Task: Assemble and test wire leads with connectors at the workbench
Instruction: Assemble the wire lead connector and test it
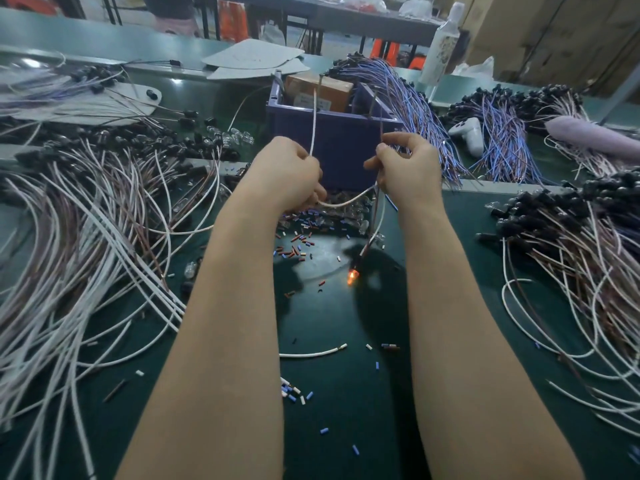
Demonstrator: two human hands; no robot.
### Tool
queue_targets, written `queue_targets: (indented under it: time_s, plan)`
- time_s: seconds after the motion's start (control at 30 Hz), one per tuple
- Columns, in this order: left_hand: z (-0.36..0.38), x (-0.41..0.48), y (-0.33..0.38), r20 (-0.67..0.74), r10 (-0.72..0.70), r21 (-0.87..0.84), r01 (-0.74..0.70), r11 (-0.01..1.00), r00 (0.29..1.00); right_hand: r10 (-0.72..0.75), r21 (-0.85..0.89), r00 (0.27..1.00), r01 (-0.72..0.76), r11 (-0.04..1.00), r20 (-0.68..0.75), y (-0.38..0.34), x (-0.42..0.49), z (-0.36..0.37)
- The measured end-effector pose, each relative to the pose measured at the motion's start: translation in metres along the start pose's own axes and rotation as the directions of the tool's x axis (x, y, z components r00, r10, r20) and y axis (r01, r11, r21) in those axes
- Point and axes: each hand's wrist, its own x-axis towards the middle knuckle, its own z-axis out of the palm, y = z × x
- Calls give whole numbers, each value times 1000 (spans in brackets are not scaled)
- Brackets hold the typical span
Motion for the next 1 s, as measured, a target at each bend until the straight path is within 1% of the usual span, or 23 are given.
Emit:
queue_targets:
  time_s: [0.07, 0.1, 0.13, 0.2, 0.27, 0.33, 0.4, 0.47, 0.5, 0.57, 0.6, 0.63, 0.67, 0.7, 0.73, 0.77, 0.8, 0.83, 0.87, 0.9, 0.93, 0.97, 1.0]
  plan:
    - [3, -3, 6, 4, 47, -181, -46, 983, 999, 49, 37, 999, -49, 998, 9, -1, -1, -4]
    - [5, -3, 9, 0, 84, -193, -82, 978, 996, 83, 96, 996, -84, 992, 15, -1, -3, -6]
    - [8, -3, 11, 9, 112, -145, -109, 983, 994, 124, 180, 992, -126, 975, 24, -3, -4, -8]
    - [18, -6, 12, 77, 102, 80, -108, 991, 992, 205, 388, 977, -213, 896, 65, -8, -8, -11]
    - [33, -12, 13, 205, 9, 250, -61, 966, 979, 256, 576, 959, -279, 768, 124, -12, -12, -16]
    - [49, -19, 14, 318, -66, 326, -44, 944, 946, 281, 721, 943, -318, 615, 175, -15, -17, -20]
    - [60, -21, 13, 357, -60, 439, -111, 892, 932, 291, 827, 936, -321, 463, 200, -15, -23, -24]
    - [62, -23, 10, 359, -55, 603, -187, 775, 932, 296, 900, 936, -286, 328, 190, -15, -28, -30]
    - [61, -24, 8, 362, -66, 646, -199, 737, 930, 304, 926, 937, -259, 276, 171, -16, -30, -33]
    - [61, -25, 4, 374, -75, 643, -200, 739, 925, 344, 956, 931, -202, 213, 120, -18, -32, -39]
    - [61, -27, 4, 367, -65, 630, -196, 751, 928, 386, 955, 919, -185, 233, 84, -19, -34, -41]
    - [60, -29, 6, 348, -49, 614, -187, 767, 936, 429, 929, 903, -171, 327, 15, -20, -37, -43]
    - [58, -29, 7, 318, -32, 600, -175, 780, 948, 454, 845, 885, -166, 509, -100, -21, -39, -45]
    - [56, -29, 10, 283, -18, 603, -163, 781, 959, 429, 682, 873, -168, 712, -232, -20, -42, -47]
    - [52, -28, 15, 253, 1, 619, -163, 768, 967, 343, 464, 867, -151, 873, -363, -19, -46, -50]
    - [48, -27, 20, 228, 15, 643, -162, 749, 974, 193, 260, 867, -77, 963, -459, -20, -51, -52]
    - [46, -27, 28, 208, 26, 662, -161, 732, 978, 3, 114, 869, 62, 992, -495, -24, -58, -54]
    - [43, -27, 36, 193, 33, 680, -158, 716, 981, -182, 19, 867, 216, 976, -465, -31, -64, -55]
    - [42, -28, 45, 179, 51, 693, -163, 702, 983, -325, -34, 867, 338, 941, -377, -38, -68, -56]
    - [43, -30, 55, 169, 79, 705, -176, 688, 983, -403, -49, 874, 406, 913, -271, -45, -72, -55]
    - [44, -31, 64, 162, 114, 716, -197, 670, 980, -419, -33, 890, 420, 907, -179, -51, -74, -55]
    - [45, -33, 72, 154, 147, 725, -213, 655, 977, -400, -7, 910, 402, 916, -112, -57, -75, -56]
    - [44, -35, 79, 140, 177, 730, -223, 646, 974, -367, -22, 927, 366, 930, -80, -60, -74, -58]
